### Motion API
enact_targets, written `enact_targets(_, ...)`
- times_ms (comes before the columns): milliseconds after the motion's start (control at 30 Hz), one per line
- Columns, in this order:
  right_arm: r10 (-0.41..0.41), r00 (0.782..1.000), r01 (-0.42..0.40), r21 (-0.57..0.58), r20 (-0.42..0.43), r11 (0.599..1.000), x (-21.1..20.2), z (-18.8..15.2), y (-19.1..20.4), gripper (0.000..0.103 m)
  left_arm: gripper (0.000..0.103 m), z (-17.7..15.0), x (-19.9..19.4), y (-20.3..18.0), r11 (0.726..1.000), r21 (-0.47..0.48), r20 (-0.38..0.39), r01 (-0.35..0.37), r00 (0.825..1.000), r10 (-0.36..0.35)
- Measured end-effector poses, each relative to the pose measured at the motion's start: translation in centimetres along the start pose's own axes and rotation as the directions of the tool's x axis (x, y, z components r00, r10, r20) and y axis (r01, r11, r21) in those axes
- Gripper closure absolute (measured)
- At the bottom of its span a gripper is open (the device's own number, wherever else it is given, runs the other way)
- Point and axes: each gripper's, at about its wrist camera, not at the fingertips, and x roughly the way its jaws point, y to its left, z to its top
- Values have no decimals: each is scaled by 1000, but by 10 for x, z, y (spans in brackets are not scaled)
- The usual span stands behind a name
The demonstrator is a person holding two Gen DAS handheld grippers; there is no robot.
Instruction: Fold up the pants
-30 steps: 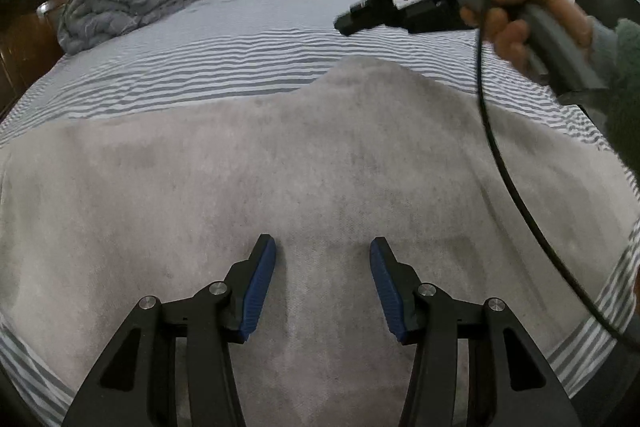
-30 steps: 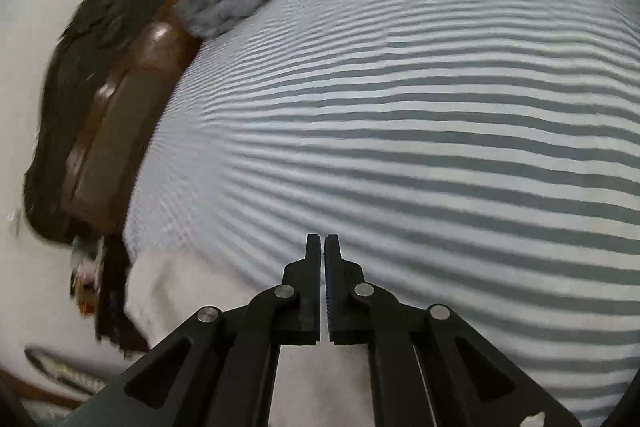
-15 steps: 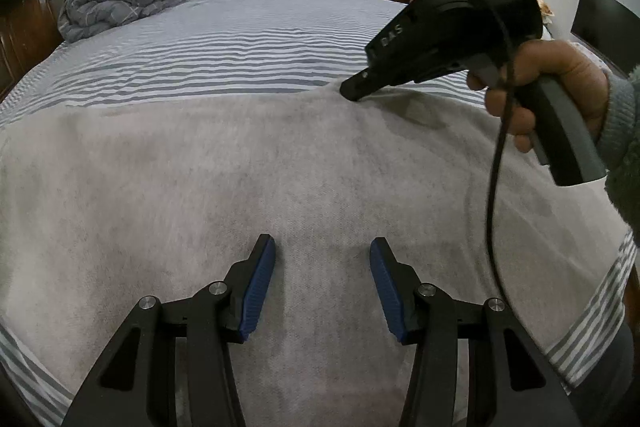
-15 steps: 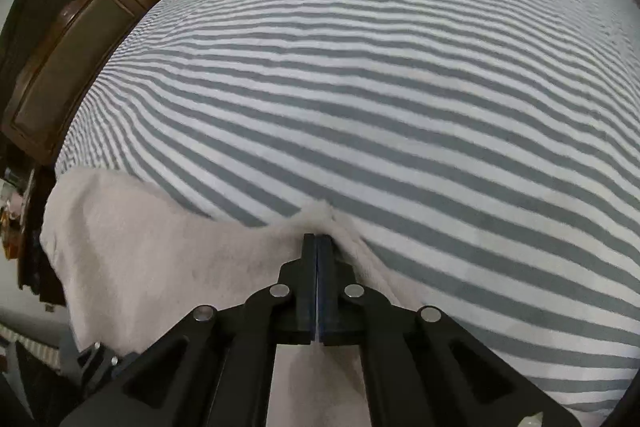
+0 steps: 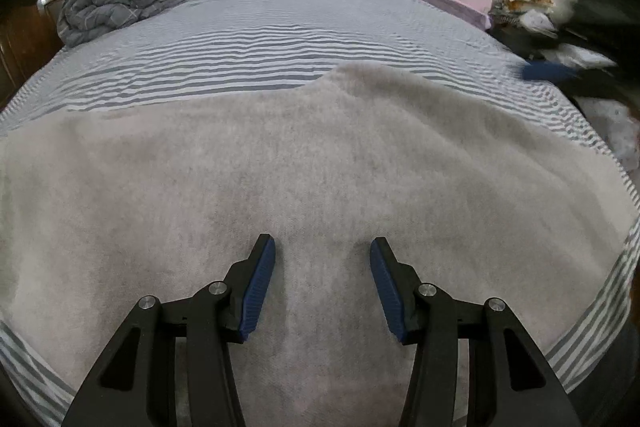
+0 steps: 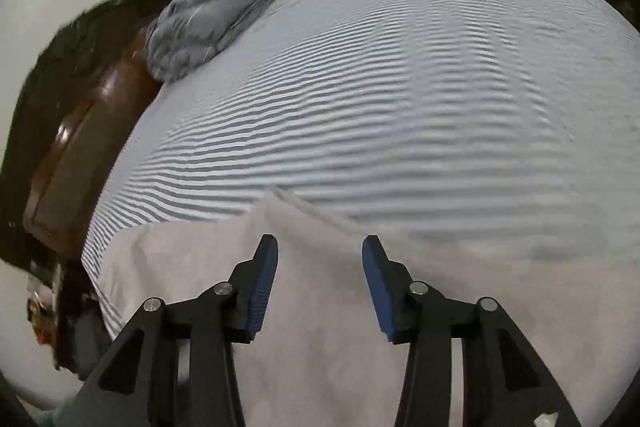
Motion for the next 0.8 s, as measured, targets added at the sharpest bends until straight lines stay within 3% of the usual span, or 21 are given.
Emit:
enact_targets(167,-97,994,86,158,60,984,-86,-53,-87,59,52,0,-9,-5,999,-1,-33,-38,999,38)
enact_targets(400,-289,954,235,394,82,889,-177,-91,-227,59,52,-5,-28,-26,999,16,-45,-44,998,45)
enact_targets(633,-371,928,316,452,36,834,-198,-72,-309,55,52,8,-29,-71,998,66,-26,-15,1000,16)
enact_targets(800,-316,949,294,435,-24,851,-172,-61,-343,53,52,24,-15,-106,995,94,-46,24,999,-19)
